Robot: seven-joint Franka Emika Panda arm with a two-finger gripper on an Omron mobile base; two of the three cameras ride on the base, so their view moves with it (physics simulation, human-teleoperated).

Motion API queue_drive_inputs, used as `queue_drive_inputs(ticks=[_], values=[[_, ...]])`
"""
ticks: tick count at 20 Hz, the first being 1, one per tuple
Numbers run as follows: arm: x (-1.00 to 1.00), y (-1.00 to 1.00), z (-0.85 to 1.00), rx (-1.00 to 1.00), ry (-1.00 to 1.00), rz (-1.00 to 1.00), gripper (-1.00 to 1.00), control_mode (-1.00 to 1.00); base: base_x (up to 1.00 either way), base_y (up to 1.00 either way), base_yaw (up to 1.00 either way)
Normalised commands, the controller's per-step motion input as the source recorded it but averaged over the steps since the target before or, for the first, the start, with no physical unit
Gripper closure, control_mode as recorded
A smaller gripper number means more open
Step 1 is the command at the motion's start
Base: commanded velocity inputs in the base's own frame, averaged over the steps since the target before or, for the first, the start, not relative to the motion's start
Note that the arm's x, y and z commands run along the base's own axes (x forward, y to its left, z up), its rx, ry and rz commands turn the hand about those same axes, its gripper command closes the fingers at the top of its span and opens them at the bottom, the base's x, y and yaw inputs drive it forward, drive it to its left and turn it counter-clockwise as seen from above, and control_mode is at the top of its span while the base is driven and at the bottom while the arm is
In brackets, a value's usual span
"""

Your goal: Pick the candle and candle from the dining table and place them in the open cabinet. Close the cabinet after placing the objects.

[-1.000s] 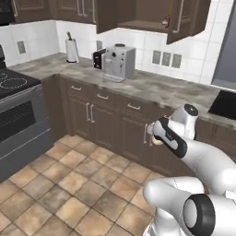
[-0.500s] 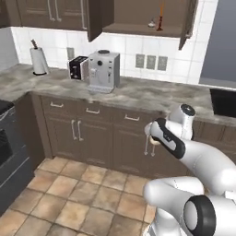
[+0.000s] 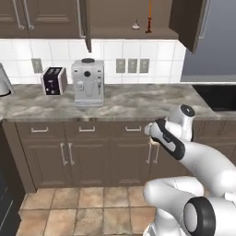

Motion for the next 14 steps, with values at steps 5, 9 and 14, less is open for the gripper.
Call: queue_drive_inputs(ticks=[5,9,14], values=[[0.00,0.00,0.00,0.00,0.00,0.00,1.00,1.00,0.70,0.68,-0.32],[0.00,0.00,0.00,0.00,0.00,0.00,1.00,1.00,0.41,0.23,-0.13],[0.00,0.00,0.00,0.00,0.00,0.00,1.00,1.00,0.00,-0.16,-0.02]])
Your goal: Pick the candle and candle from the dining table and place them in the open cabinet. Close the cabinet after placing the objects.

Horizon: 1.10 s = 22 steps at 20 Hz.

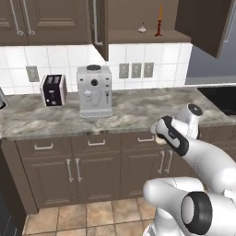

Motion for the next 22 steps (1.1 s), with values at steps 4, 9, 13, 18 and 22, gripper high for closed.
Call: queue_drive_inputs(ticks=[4,9,13,18,22], values=[[0.00,0.00,0.00,0.00,0.00,0.00,1.00,1.00,-0.02,-0.52,0.00],[0.00,0.00,0.00,0.00,0.00,0.00,1.00,1.00,0.02,-0.31,0.01],[0.00,0.00,0.00,0.00,0.00,0.00,1.00,1.00,0.38,0.00,0.00],[0.00,0.00,0.00,0.00,0.00,0.00,1.00,1.00,0.72,0.00,0.00],[0.00,0.00,0.00,0.00,0.00,0.00,1.00,1.00,0.53,0.00,0.00]])
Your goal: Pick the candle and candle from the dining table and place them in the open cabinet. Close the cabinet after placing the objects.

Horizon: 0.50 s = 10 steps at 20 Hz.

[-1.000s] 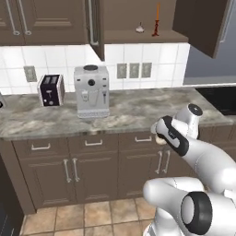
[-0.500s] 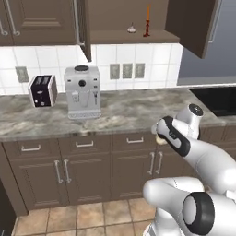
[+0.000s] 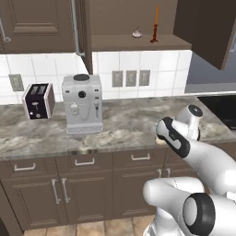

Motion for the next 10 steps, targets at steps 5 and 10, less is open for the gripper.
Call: queue_drive_inputs(ticks=[5,10], values=[[0.00,0.00,0.00,0.00,0.00,0.00,1.00,1.00,0.44,0.00,0.00],[0.00,0.00,0.00,0.00,0.00,0.00,1.00,1.00,0.25,0.00,0.02]])
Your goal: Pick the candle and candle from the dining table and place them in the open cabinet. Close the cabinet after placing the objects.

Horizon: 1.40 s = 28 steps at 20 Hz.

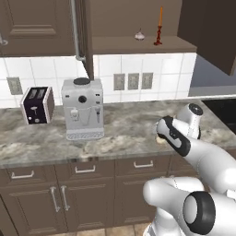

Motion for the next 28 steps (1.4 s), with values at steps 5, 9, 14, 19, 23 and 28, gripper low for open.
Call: queue_drive_inputs(ticks=[5,9,14,19,23,28], values=[[0.00,0.00,0.00,0.00,0.00,0.00,1.00,1.00,0.04,0.00,0.19],[0.00,0.00,0.00,0.00,0.00,0.00,1.00,1.00,0.05,0.00,0.21],[0.00,0.00,0.00,0.00,0.00,0.00,1.00,1.00,0.31,0.00,0.02],[0.00,0.00,0.00,0.00,0.00,0.00,1.00,1.00,0.34,0.00,0.00],[0.00,0.00,0.00,0.00,0.00,0.00,1.00,1.00,0.30,0.00,0.00],[0.00,0.00,0.00,0.00,0.00,0.00,1.00,1.00,0.35,0.00,0.00]])
